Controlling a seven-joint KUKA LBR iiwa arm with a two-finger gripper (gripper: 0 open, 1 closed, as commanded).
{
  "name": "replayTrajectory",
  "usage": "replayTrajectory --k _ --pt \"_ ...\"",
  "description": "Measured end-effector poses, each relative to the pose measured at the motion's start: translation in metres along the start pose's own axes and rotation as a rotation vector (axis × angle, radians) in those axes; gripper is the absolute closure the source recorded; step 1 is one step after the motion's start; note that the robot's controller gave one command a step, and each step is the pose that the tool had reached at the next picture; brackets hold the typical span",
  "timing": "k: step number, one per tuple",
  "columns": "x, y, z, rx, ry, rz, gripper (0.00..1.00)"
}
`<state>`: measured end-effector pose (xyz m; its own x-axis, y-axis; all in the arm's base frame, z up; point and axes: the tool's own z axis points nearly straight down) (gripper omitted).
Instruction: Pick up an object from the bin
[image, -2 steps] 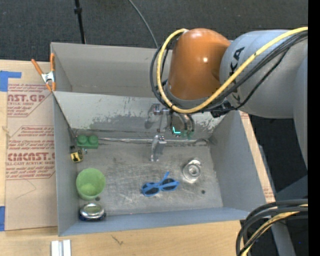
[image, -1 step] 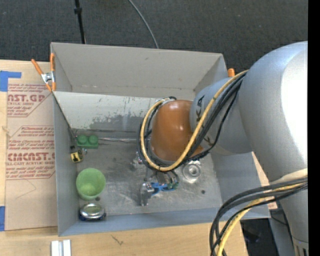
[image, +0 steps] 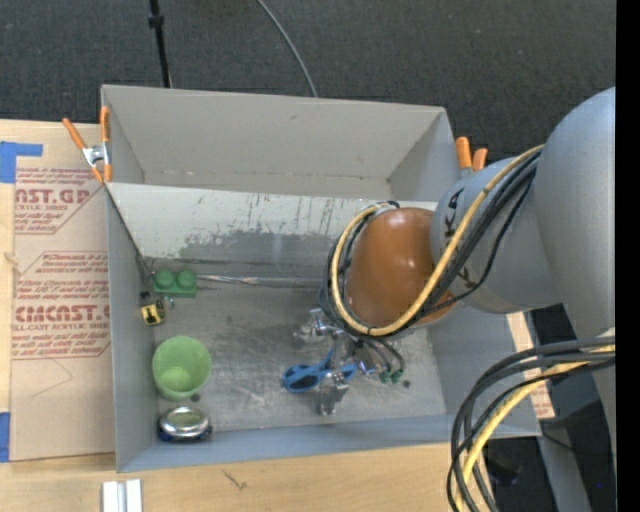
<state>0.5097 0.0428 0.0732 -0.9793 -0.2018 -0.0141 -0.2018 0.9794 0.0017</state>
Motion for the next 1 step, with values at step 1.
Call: replayTrajectory --k 1 --pt "0.0007 0.0014 -0.001 0.0 0.009 -0.002 1.0"
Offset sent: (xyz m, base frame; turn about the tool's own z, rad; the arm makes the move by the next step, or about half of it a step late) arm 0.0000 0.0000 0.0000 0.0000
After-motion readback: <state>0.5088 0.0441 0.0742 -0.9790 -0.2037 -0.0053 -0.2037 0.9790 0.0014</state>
